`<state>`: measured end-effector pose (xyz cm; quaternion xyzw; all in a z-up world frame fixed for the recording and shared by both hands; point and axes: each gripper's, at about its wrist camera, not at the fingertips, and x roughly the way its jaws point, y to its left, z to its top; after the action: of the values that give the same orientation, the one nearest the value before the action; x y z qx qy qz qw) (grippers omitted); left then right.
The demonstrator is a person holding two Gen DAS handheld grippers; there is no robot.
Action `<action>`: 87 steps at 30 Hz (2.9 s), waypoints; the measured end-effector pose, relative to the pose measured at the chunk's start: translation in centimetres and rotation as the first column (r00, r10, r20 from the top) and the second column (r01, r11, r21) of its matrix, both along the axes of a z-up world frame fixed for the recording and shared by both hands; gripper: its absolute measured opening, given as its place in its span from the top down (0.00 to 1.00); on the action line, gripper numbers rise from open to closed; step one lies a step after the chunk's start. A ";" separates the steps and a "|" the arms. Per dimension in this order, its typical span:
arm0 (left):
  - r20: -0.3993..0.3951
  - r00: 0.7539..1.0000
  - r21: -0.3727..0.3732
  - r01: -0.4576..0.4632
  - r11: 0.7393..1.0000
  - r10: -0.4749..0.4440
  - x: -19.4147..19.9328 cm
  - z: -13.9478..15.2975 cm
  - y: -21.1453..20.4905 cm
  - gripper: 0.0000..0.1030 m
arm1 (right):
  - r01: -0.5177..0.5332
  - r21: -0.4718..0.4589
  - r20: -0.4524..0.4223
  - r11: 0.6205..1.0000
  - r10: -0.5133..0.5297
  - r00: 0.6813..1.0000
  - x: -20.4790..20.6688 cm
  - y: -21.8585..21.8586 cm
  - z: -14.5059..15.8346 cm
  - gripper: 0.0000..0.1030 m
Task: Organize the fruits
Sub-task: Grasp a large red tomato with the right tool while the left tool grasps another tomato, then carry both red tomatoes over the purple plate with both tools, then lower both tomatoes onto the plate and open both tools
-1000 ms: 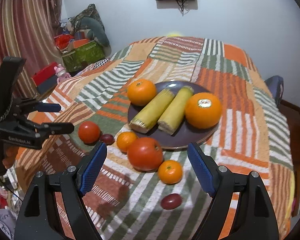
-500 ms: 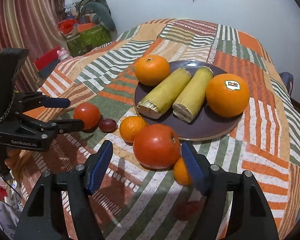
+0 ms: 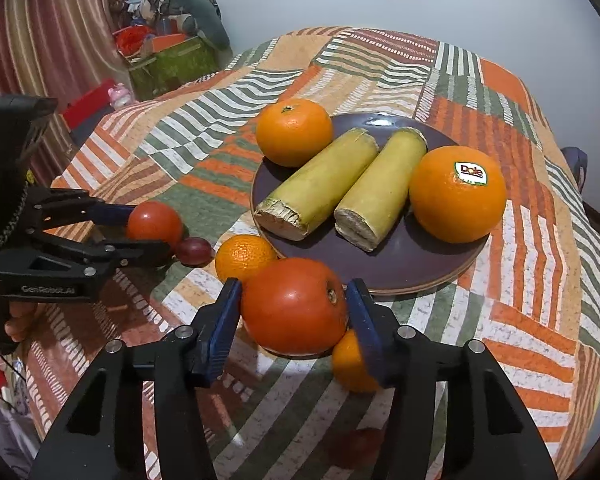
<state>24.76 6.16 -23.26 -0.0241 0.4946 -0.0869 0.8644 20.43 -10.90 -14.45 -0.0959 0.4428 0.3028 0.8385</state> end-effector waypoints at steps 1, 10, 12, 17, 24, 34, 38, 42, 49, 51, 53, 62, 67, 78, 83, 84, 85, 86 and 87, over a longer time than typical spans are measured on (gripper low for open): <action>0.002 1.000 0.005 0.002 1.000 -0.002 0.1 0.0 -0.1 0.53 | 0.000 0.005 0.000 1.000 0.000 1.000 -0.1 -0.1 0.1 0.52; 0.004 1.000 0.023 0.005 1.000 -0.006 -0.2 0.5 -0.4 0.54 | 0.011 0.064 0.003 0.998 -0.011 1.000 -0.7 -0.8 1.0 0.52; 0.007 1.000 0.025 0.009 1.000 -0.009 -0.3 0.8 -0.4 0.54 | 0.014 0.075 0.010 0.997 -0.014 1.000 -0.8 -1.1 1.4 0.52; 0.033 0.999 0.029 0.016 0.999 -0.017 -0.3 2.0 -0.7 0.54 | 0.031 0.087 0.032 0.996 -0.034 0.999 -0.5 -1.8 2.5 0.52; 0.089 0.995 0.035 0.038 0.999 -0.041 0.8 4.3 -2.1 0.54 | 0.059 0.098 0.070 0.993 -0.066 0.995 0.5 -2.8 4.4 0.52; 0.114 0.992 0.040 0.043 0.998 -0.047 4.2 4.8 -4.0 0.54 | 0.099 0.107 0.128 0.989 -0.112 0.985 3.0 -4.2 6.8 0.52; 0.085 0.996 0.036 0.035 0.999 -0.038 5.7 3.6 -4.0 0.54 | 0.114 0.106 0.154 0.988 -0.130 0.979 4.4 -4.4 7.5 0.52; 0.084 0.996 0.034 0.028 0.999 -0.030 6.7 3.1 -4.1 0.54 | 0.132 0.102 0.171 0.986 -0.148 0.974 6.1 -4.5 8.0 0.52; 0.065 0.997 0.025 0.032 0.999 -0.034 7.6 2.1 -4.4 0.54 | 0.153 0.120 0.145 0.981 -0.170 0.975 7.7 -4.6 7.5 0.52; 0.058 0.998 0.019 0.034 0.999 -0.035 7.7 1.8 -4.4 0.54 | 0.153 0.127 0.129 0.980 -0.169 0.977 8.0 -4.5 7.1 0.52; 0.053 0.998 0.019 0.033 0.999 -0.034 7.9 1.6 -4.4 0.54 | 0.149 0.127 0.121 0.981 -0.165 0.979 8.2 -4.1 6.9 0.52; 0.052 0.998 0.008 0.044 0.999 -0.044 7.9 1.8 -4.0 0.48 | 0.105 0.096 0.111 0.990 -0.116 0.987 9.3 -1.2 5.8 0.52; 0.064 0.997 -0.054 0.046 0.997 -0.043 7.4 2.9 -3.0 0.40 | 0.096 0.071 0.108 0.993 -0.103 0.989 10.2 0.0 5.2 0.52; 0.104 0.994 -0.064 -0.022 0.998 0.029 6.5 4.1 0.5 0.40 | 0.113 0.011 0.090 0.994 -0.113 0.989 12.7 2.0 3.1 0.52; 0.123 0.991 -0.053 -0.049 0.997 0.055 7.0 4.1 1.5 0.40 | 0.107 0.002 0.096 0.994 -0.106 0.990 13.5 3.2 2.8 0.52; 0.129 0.990 -0.039 -0.059 0.997 0.064 7.1 4.1 1.6 0.40 | 0.107 0.000 0.100 0.994 -0.106 0.989 13.6 3.3 2.7 0.52; 0.132 0.989 -0.028 -0.066 0.997 0.069 7.2 4.0 1.7 0.40 | 0.108 -0.002 0.104 0.994 -0.107 0.989 13.7 3.5 2.7 0.52; 0.131 0.989 -0.018 -0.073 0.997 0.075 7.5 3.8 1.8 0.40 | 0.106 -0.004 0.102 0.994 -0.105 0.989 13.8 3.6 2.6 0.52; 0.129 0.988 -0.010 -0.080 0.997 0.081 7.7 3.6 2.0 0.40 | 0.104 -0.005 0.100 0.995 -0.103 0.990 13.9 3.6 2.5 0.52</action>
<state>32.43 8.11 -19.62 -0.0404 0.4359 -0.0544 0.8974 34.29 -7.25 -11.94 -0.0923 0.4062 0.2514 0.8736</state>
